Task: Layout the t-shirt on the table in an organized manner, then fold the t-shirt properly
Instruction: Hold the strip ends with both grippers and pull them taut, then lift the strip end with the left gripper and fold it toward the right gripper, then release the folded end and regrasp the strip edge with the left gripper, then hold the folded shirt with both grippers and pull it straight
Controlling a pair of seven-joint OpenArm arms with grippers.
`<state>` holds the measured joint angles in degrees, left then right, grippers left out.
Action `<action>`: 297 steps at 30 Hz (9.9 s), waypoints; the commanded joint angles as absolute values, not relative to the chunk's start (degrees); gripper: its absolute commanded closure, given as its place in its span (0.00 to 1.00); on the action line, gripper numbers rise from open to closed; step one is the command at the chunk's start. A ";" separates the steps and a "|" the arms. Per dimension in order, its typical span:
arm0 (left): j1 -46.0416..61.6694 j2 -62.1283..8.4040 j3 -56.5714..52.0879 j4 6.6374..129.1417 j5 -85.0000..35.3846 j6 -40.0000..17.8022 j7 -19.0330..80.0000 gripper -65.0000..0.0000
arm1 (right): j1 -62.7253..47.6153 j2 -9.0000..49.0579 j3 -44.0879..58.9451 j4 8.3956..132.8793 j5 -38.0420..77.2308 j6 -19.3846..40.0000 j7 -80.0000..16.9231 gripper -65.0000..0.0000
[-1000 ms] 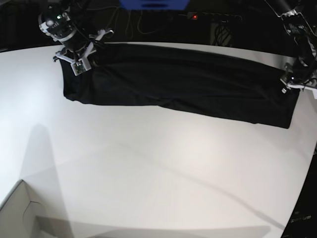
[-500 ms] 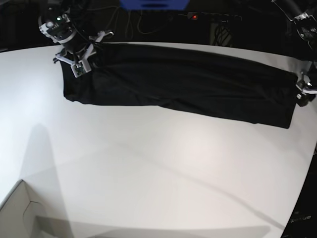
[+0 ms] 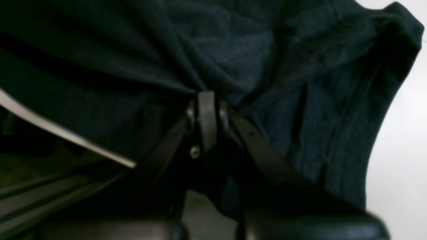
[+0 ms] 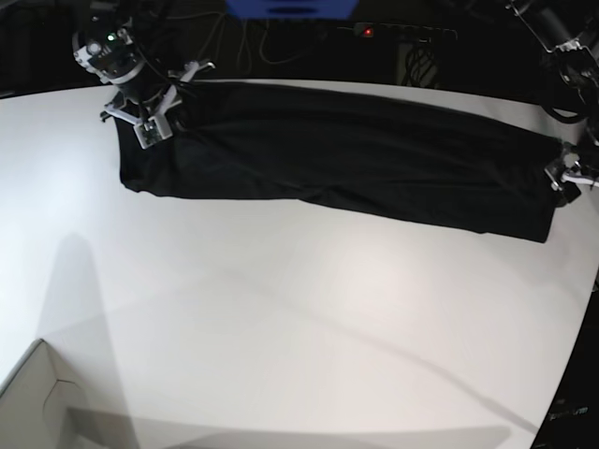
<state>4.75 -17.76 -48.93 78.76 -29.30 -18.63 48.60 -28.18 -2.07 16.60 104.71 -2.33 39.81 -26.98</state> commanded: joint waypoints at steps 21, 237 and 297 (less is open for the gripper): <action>2.33 -15.52 -41.63 69.32 -21.49 -19.03 37.76 0.15 | -28.18 -1.89 16.75 105.63 -1.45 40.00 -25.80 1.00; 15.52 -2.42 -12.70 91.47 -20.88 -19.12 41.27 1.00 | -16.31 -6.29 35.74 98.77 -1.54 40.00 -25.80 0.44; 16.57 -2.51 -17.89 95.34 -20.88 -19.12 41.80 1.00 | -13.85 -7.60 27.38 93.67 -1.19 40.00 -33.10 0.48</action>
<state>17.06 -2.37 -17.80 94.61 -20.43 -18.87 42.44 -13.85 -7.46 27.55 93.38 -0.60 39.64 -31.07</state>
